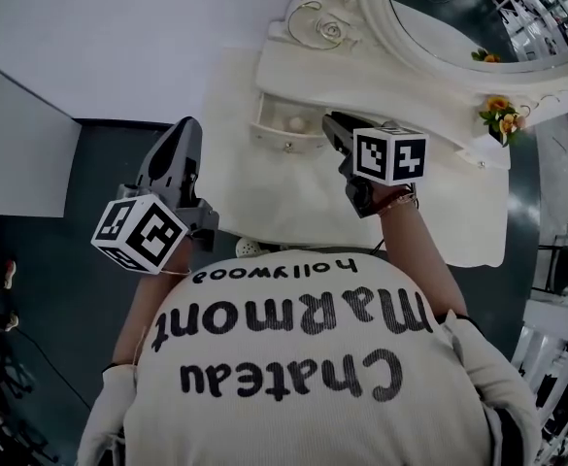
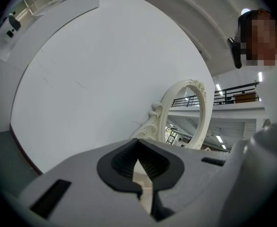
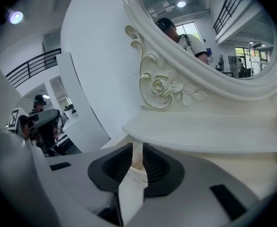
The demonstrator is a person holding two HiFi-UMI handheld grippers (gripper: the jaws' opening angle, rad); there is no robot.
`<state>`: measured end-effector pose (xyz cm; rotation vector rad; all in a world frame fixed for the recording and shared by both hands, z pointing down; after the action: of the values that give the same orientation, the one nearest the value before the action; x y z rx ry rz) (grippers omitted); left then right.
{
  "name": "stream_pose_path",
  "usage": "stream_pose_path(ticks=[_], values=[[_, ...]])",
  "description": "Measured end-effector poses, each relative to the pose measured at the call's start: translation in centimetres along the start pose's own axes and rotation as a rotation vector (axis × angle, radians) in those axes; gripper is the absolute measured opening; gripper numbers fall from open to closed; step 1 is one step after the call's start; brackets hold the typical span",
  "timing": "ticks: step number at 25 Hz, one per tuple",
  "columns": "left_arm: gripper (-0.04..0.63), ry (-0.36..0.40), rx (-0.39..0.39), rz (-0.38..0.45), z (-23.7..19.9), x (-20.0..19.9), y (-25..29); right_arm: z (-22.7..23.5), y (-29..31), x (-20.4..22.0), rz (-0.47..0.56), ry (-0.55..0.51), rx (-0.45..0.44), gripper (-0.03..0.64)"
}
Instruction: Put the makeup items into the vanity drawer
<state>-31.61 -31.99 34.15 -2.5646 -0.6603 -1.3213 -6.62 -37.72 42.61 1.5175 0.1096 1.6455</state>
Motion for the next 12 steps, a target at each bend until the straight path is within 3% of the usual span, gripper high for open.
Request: stream_pose_path(ticks=[12], values=[[0.009, 0.018, -0.040, -0.005, 5.7, 3.9, -0.4, 0.5, -7.0, -2.3, 0.305, -0.031, -0.132, 0.083]])
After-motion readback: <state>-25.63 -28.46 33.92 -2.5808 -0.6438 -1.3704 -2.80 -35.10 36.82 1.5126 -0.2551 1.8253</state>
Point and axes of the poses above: the fingertips, and each gripper's own axes: y forward along the fingers, z to its right, x out of its underside, the point moved 3 cm from there along -y, backward along the fingers, and after that the axes turned 4 degrees about -y, right-handed, at the moved point
